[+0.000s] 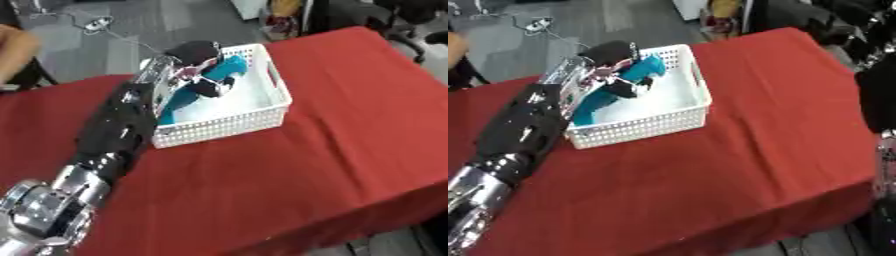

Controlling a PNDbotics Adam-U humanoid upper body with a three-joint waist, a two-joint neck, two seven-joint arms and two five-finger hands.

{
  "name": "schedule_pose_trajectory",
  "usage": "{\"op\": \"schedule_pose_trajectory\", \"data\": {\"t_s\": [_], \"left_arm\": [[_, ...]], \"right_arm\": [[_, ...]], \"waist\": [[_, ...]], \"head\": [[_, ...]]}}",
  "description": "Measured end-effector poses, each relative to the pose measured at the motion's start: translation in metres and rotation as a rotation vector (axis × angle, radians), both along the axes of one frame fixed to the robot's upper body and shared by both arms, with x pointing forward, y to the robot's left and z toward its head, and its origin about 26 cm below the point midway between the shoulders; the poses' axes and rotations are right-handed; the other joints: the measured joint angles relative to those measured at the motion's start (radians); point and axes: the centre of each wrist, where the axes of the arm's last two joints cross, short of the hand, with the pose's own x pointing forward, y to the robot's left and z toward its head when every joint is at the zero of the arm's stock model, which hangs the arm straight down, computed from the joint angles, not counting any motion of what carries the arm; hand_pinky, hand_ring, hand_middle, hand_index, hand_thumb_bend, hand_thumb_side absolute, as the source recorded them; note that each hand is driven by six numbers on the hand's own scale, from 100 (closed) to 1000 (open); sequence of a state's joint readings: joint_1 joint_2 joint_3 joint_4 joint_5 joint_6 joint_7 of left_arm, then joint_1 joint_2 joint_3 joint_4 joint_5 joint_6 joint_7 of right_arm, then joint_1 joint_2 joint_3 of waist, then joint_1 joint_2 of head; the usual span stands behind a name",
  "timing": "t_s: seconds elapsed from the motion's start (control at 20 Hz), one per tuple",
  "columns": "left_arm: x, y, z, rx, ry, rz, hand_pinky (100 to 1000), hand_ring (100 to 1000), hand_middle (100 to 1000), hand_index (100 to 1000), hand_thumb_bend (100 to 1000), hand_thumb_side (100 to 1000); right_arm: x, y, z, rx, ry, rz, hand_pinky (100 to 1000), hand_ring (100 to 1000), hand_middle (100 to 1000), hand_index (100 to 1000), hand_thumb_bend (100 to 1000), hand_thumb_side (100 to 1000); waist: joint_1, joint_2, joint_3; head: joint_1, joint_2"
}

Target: Pick up objects on the table and place them in the box.

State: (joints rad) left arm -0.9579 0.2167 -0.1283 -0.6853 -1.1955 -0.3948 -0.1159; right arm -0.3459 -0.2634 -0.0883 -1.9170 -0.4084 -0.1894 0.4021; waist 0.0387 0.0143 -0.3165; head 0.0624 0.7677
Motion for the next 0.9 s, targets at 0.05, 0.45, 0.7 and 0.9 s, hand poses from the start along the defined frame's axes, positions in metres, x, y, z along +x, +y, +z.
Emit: {"op": "schedule_pose_trajectory", "data": {"t_s": [0.05,0.45,0.7,0.9], "left_arm": [[-0.001,0.002,-0.004,0.009,0.008,0.004,553,602,678,756,100,246],[-0.005,0.009,-0.019,0.064,0.034,-0.001,691,771,831,870,201,551],[-0.005,0.012,-0.018,0.075,0.019,-0.015,726,798,850,895,214,700],[-0.005,0.013,-0.018,0.08,0.011,-0.015,739,802,853,899,182,816]], "right_arm": [[0.0,0.0,0.0,0.0,0.0,0.0,701,860,904,1000,100,1000],[0.0,0.0,0.0,-0.005,-0.007,0.001,700,860,903,1000,100,1000],[0.0,0.0,0.0,-0.007,-0.011,0.003,700,860,903,1000,100,1000],[0.0,0.0,0.0,-0.008,-0.011,0.003,700,860,903,1000,100,1000]], "waist": [[-0.001,0.0,0.002],[-0.003,0.006,0.013],[-0.004,0.006,0.018],[-0.004,0.006,0.018]], "head": [[0.0,0.002],[-0.001,0.003],[-0.001,0.003],[-0.001,0.003]]}}
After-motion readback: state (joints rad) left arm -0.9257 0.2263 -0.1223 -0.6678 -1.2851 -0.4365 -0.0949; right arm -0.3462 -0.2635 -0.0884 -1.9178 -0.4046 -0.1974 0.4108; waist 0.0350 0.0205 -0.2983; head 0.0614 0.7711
